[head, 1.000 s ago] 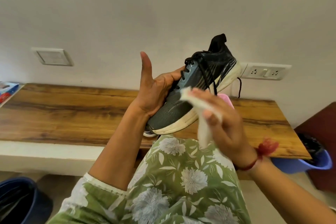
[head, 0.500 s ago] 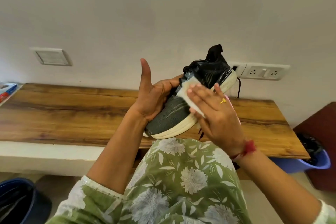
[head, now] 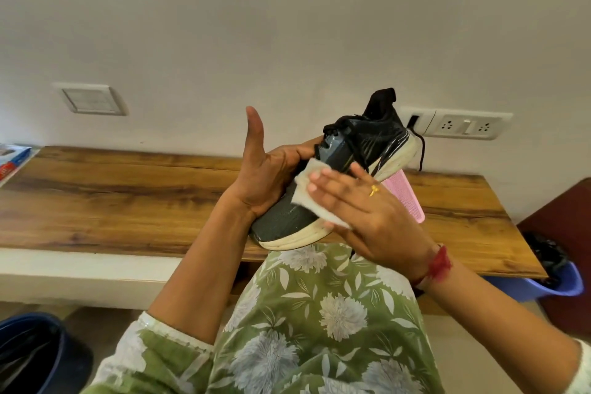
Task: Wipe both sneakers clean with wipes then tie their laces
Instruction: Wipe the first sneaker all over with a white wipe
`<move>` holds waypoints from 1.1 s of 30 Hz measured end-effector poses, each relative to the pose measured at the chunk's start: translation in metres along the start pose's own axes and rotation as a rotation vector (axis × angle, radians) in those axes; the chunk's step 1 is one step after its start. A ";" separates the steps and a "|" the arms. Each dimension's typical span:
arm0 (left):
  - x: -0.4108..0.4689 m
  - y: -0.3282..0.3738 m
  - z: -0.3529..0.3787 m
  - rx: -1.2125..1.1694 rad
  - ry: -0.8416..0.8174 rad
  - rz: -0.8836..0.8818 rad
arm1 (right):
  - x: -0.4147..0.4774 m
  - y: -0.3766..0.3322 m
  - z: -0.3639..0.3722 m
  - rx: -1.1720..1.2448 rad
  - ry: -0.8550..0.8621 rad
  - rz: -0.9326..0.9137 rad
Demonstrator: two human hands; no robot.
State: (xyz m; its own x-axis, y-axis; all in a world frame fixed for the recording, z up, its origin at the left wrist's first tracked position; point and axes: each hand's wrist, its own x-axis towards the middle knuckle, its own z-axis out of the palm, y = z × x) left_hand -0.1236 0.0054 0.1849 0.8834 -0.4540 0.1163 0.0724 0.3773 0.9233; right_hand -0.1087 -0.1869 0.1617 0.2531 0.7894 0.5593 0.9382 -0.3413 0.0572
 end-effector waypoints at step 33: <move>-0.009 0.003 -0.005 -0.007 -0.031 0.029 | -0.002 -0.003 0.001 0.027 0.003 0.029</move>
State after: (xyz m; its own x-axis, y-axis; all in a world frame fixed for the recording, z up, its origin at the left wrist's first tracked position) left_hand -0.1285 0.0149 0.1851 0.8704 -0.4675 0.1541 0.0502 0.3959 0.9169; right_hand -0.1118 -0.1875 0.1596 0.2800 0.7774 0.5633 0.9364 -0.3505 0.0183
